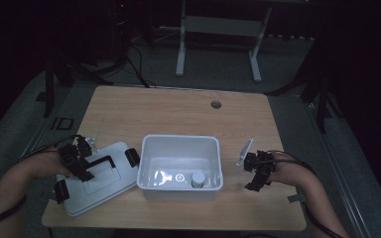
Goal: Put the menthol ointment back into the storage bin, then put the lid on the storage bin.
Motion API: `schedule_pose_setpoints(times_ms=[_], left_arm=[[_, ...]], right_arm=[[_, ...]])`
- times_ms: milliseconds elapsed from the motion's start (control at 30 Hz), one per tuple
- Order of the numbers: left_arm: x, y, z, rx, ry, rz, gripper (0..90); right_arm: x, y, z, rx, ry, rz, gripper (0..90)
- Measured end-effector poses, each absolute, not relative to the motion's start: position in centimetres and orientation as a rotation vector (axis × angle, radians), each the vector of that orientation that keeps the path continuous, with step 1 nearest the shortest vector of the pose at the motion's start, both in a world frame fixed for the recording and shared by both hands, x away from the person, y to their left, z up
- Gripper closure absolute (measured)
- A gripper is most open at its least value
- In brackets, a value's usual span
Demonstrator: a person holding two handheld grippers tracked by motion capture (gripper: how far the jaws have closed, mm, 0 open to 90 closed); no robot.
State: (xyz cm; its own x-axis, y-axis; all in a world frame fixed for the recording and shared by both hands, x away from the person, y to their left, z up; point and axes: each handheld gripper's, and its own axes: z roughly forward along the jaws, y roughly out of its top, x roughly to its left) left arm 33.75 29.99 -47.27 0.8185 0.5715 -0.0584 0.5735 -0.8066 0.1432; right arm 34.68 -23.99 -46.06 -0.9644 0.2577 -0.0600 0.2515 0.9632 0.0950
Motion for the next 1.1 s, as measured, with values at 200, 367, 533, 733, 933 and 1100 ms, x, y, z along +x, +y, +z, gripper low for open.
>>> schedule_pose_setpoints(times_ms=[200,367,533,733,933,1100], left_arm=[[34.2,30.0,-47.3,2.839,0.908,-0.012,57.0],[34.4,29.9,-47.1,2.856,0.922,-0.021,61.6],[34.6,29.7,-47.1,2.929,0.918,-0.068,65.8],[35.1,29.3,-47.3,2.969,0.905,-0.117,72.4],[35.5,28.8,-47.5,2.985,0.905,-0.163,82.5],[35.5,28.7,-47.2,2.985,0.887,-0.156,83.4]], right_arm=[[34.5,-24.6,-46.6,0.417,3.052,0.119,18.2],[34.6,-24.7,-46.6,0.430,3.050,0.122,18.2],[34.6,-24.6,-46.4,0.429,3.048,0.121,18.2],[34.6,-24.7,-46.3,0.431,3.044,0.125,18.3],[34.6,-24.9,-46.4,0.443,3.044,0.121,18.3],[34.6,-25.0,-46.3,0.447,3.043,0.119,18.4]])
